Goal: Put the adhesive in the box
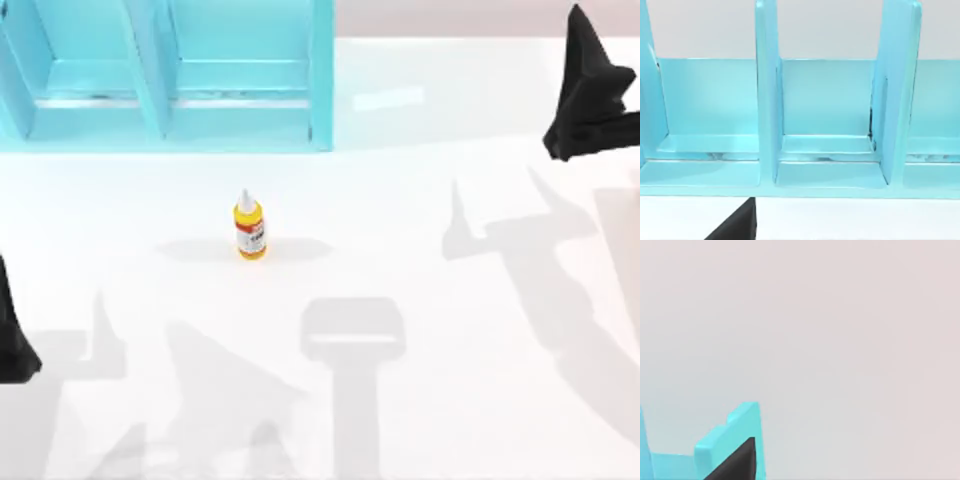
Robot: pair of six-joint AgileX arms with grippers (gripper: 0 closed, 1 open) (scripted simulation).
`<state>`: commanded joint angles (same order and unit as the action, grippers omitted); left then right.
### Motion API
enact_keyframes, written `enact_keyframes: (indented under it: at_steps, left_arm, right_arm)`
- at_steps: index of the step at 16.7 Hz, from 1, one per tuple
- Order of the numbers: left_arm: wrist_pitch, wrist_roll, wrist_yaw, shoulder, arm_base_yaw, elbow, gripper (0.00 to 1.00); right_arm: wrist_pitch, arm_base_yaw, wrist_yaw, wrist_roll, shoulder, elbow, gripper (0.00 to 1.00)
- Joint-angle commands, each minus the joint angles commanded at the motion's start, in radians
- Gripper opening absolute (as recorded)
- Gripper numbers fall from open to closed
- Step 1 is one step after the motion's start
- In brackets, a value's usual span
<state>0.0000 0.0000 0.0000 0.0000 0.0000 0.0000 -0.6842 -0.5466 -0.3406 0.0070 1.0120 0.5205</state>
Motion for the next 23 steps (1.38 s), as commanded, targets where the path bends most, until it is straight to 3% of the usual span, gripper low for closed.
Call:
enact_keyframes:
  at_steps: [12, 23]
  left_arm:
    - [0.000, 0.000, 0.000, 0.000, 0.000, 0.000, 1.00]
    - [0.000, 0.000, 0.000, 0.000, 0.000, 0.000, 1.00]
  right_arm:
    - [-0.390, -0.305, -0.250, -0.021, 0.607, 0.332, 1.00]
    - [-0.588, -0.496, -0.514, -0.055, 1.142, 0.551, 1.00]
